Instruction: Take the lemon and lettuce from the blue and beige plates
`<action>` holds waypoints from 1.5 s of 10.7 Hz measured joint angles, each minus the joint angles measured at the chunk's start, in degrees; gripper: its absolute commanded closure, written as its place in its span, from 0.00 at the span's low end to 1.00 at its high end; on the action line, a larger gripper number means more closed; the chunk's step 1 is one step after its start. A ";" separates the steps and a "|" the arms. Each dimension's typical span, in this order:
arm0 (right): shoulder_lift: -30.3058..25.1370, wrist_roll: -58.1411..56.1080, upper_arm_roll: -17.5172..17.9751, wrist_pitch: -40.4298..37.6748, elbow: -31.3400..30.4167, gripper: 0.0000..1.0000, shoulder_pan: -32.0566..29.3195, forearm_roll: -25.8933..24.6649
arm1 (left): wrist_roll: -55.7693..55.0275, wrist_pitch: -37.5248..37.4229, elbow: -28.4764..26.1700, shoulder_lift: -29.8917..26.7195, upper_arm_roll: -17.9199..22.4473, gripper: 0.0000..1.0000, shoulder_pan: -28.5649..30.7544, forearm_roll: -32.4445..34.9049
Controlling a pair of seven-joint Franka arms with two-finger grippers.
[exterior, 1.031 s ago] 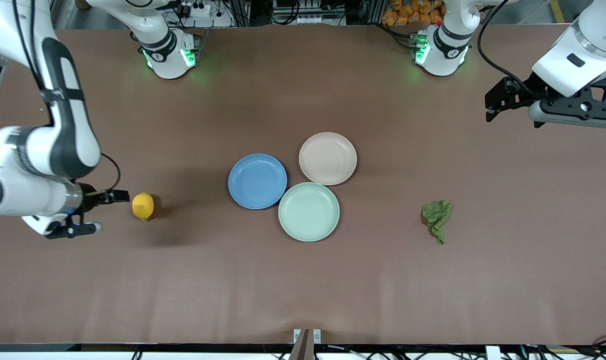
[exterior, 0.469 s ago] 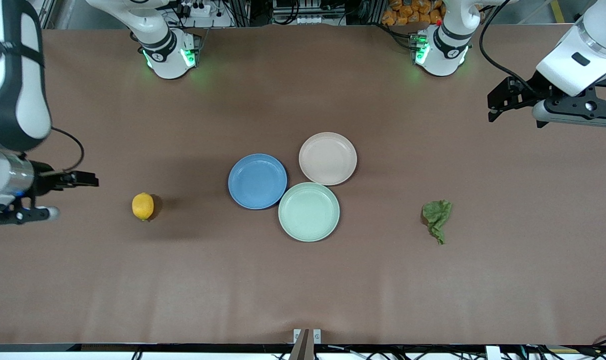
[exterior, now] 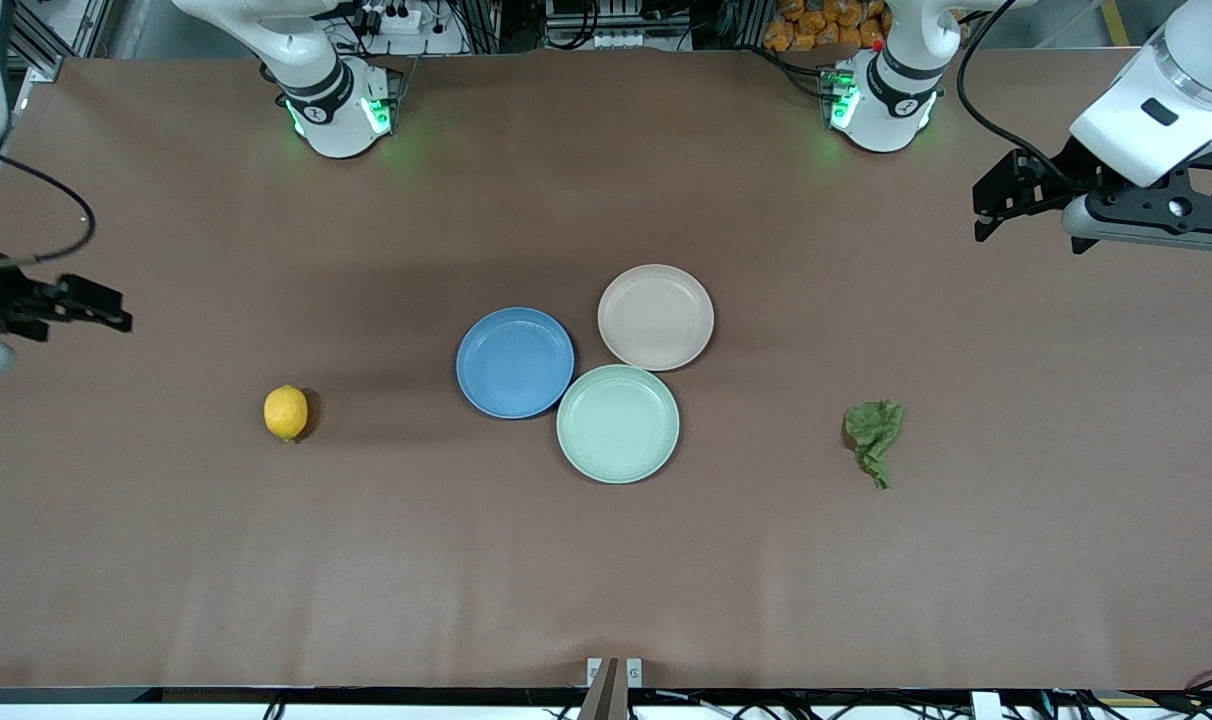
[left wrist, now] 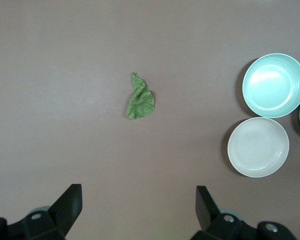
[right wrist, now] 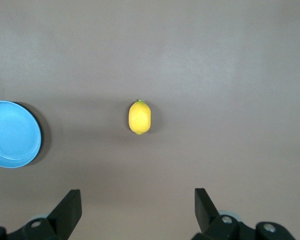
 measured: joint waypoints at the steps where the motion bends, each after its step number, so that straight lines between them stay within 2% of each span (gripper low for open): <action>1: -1.24 0.00 0.03 -0.85 0.00 0.00 0.00 -0.02 | 0.00 -0.01 0.02 -0.01 -0.05 0.00 0.00 0.00; 11: -5.67 1.52 0.02 -4.03 -0.02 0.00 -0.34 -0.70 | 0.00 -0.04 0.07 -0.03 0.08 0.00 0.04 0.00; 14: -6.23 4.19 1.31 -5.56 -0.07 0.00 -0.34 -0.70 | 0.00 -0.04 0.08 -0.03 0.14 0.00 0.04 0.00; 16: -6.23 4.42 1.55 -3.93 -0.43 0.00 -0.34 -0.70 | 0.00 -0.04 0.08 -0.02 0.14 0.00 0.04 0.00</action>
